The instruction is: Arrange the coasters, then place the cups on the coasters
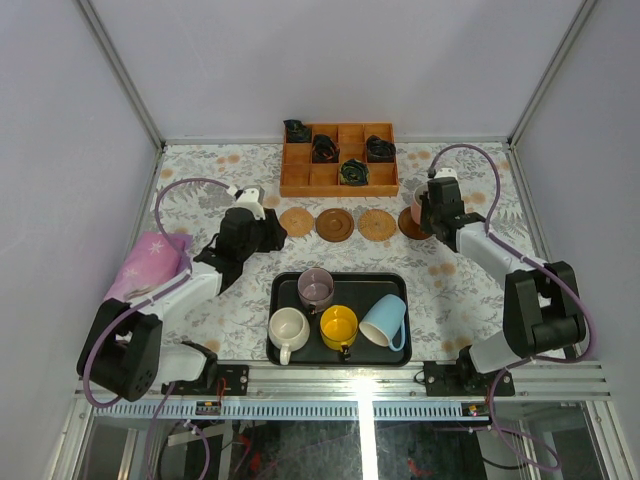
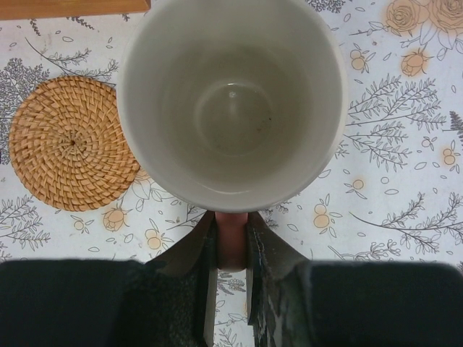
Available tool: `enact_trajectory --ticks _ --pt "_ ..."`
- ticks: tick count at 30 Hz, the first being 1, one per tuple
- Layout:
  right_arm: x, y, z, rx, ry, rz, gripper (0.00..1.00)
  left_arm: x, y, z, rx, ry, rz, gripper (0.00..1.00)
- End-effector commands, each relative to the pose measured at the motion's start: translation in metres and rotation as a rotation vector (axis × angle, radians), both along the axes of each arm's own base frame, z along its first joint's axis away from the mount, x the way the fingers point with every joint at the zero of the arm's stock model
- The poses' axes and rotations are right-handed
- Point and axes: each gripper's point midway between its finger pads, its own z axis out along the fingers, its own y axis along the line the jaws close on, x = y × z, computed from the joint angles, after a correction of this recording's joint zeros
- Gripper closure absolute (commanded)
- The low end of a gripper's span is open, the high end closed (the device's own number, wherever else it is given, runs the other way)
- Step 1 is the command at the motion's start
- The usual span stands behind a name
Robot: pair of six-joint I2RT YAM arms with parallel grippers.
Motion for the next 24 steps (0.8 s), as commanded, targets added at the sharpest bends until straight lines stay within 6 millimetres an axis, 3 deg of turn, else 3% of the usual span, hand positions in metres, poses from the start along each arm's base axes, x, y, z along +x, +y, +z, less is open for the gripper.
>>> enact_trajectory --ticks 1,12,24 --pt "0.039 0.011 0.051 0.047 -0.179 0.019 1.0 0.01 -0.003 0.016 -0.01 -0.048 0.008 0.51" --pt "0.037 0.014 0.049 0.061 -0.153 0.02 1.0 0.011 -0.005 0.014 -0.013 -0.044 0.003 0.51" --pt "0.03 0.014 0.024 0.064 -0.062 0.003 1.0 0.012 -0.007 0.014 -0.022 -0.042 -0.005 0.51"
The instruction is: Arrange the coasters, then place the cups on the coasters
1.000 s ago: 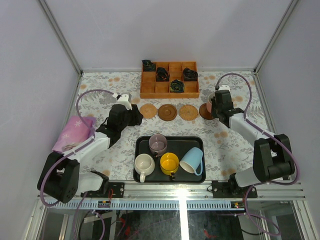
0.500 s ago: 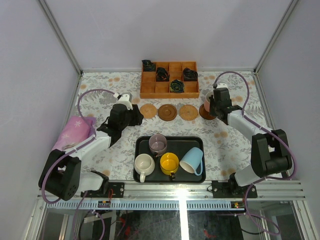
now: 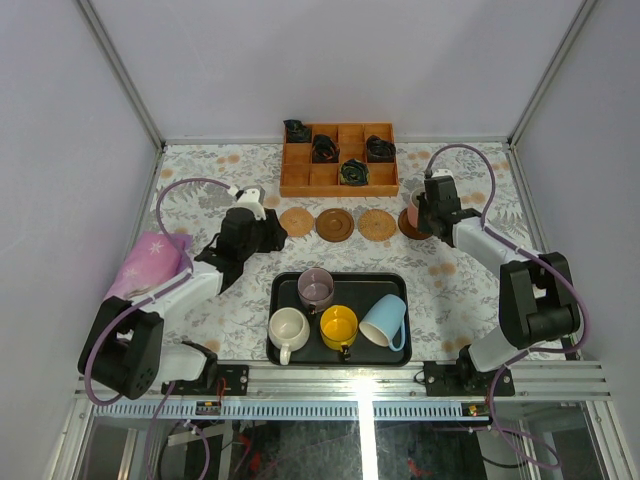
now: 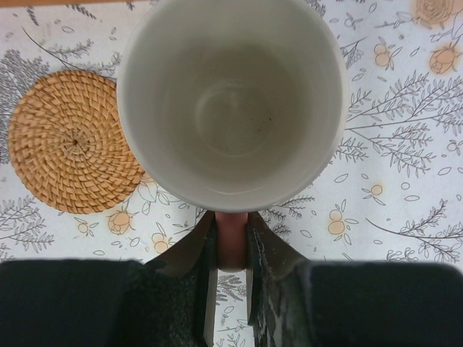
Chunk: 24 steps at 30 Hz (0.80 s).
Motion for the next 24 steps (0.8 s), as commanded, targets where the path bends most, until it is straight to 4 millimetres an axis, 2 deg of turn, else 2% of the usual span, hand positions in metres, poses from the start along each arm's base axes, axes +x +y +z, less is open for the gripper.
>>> enact_trajectory --ticks 1,15,24 --pt "0.026 0.008 0.032 0.048 -0.105 -0.011 1.0 0.012 -0.007 0.017 -0.024 -0.049 -0.005 0.51" --pt "0.012 0.0 0.038 0.039 -0.076 -0.048 1.0 0.013 -0.01 0.017 -0.032 -0.048 -0.017 0.51" --pt "0.007 -0.005 0.03 0.017 -0.055 -0.065 1.0 0.012 -0.012 0.016 -0.04 -0.044 -0.024 0.51"
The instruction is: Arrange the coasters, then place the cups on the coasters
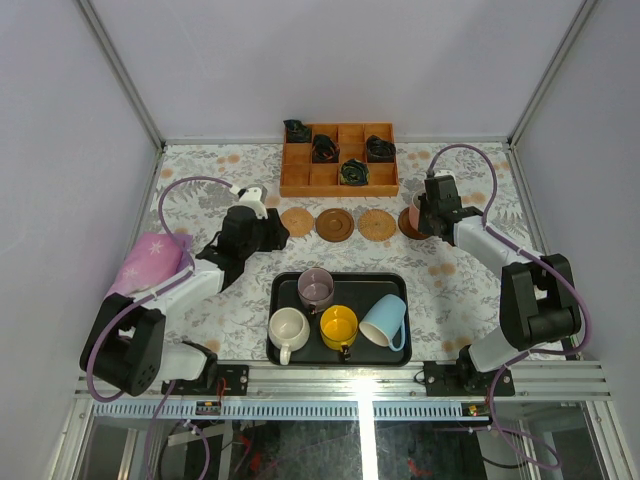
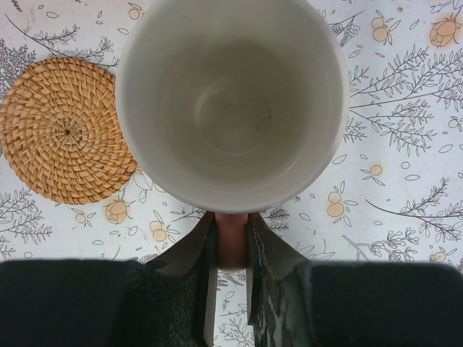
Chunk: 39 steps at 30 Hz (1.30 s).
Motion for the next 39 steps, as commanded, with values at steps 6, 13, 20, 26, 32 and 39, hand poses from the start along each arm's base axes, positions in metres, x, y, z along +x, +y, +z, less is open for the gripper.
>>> enact_trajectory --ticks 6,13,20,26,32,39 --pt "0.015 -0.002 0.029 0.011 -0.091 -0.033 1.0 0.009 -0.007 0.016 -0.034 -0.05 -0.005 0.51" --pt "0.007 -0.009 0.027 -0.009 -0.08 -0.062 1.0 0.009 -0.007 0.017 -0.038 -0.049 -0.006 0.51" --pt "0.004 -0.012 0.031 -0.017 -0.09 -0.071 1.0 0.008 -0.008 0.016 -0.043 -0.048 -0.01 0.51" --pt "0.006 -0.011 0.031 -0.013 -0.088 -0.072 1.0 0.008 -0.009 0.015 -0.042 -0.046 -0.012 0.51" --pt "0.017 -0.005 0.038 0.006 -0.135 -0.041 1.0 0.008 -0.009 0.015 -0.043 -0.051 -0.012 0.51" --pt "0.032 0.005 0.06 0.057 -0.231 -0.018 1.0 0.007 -0.009 0.016 -0.048 -0.055 -0.016 0.51"
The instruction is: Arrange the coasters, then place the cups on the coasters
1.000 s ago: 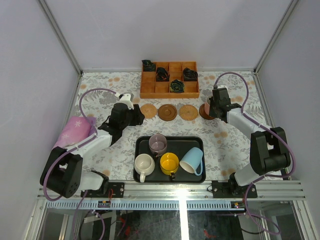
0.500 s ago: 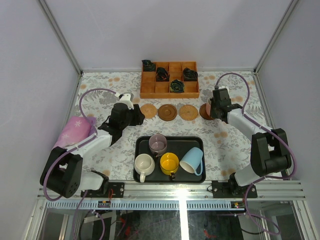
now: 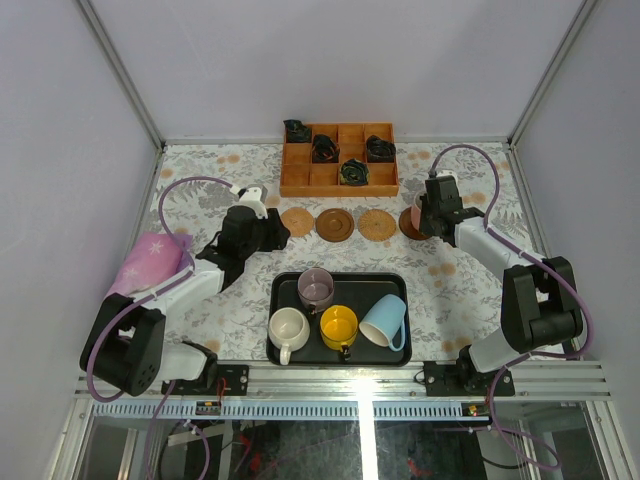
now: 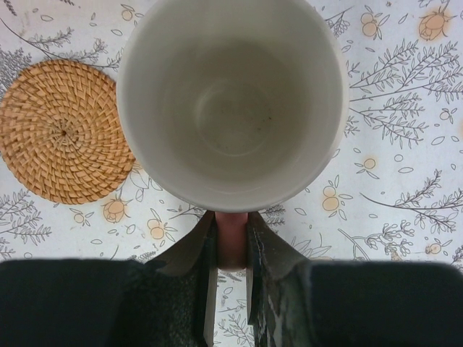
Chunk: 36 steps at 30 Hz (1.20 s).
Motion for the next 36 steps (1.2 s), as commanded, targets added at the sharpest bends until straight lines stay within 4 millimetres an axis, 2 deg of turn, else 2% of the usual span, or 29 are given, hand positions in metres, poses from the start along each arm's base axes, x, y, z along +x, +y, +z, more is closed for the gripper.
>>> enact_trajectory --ticks 1,6,19,36 --pt "0.037 0.01 0.062 0.067 -0.247 0.012 1.0 0.007 -0.006 0.016 -0.036 -0.056 -0.008 0.51" --pt "0.04 0.013 0.074 0.084 -0.29 0.016 1.0 0.005 -0.006 0.02 -0.041 -0.067 -0.008 0.51" --pt "0.034 0.014 0.042 0.079 -0.203 0.025 1.0 0.003 -0.004 0.023 -0.042 -0.073 -0.005 0.51" --pt "0.03 0.01 0.028 0.057 -0.155 0.008 1.0 0.004 -0.005 0.021 -0.041 -0.071 -0.01 0.51"
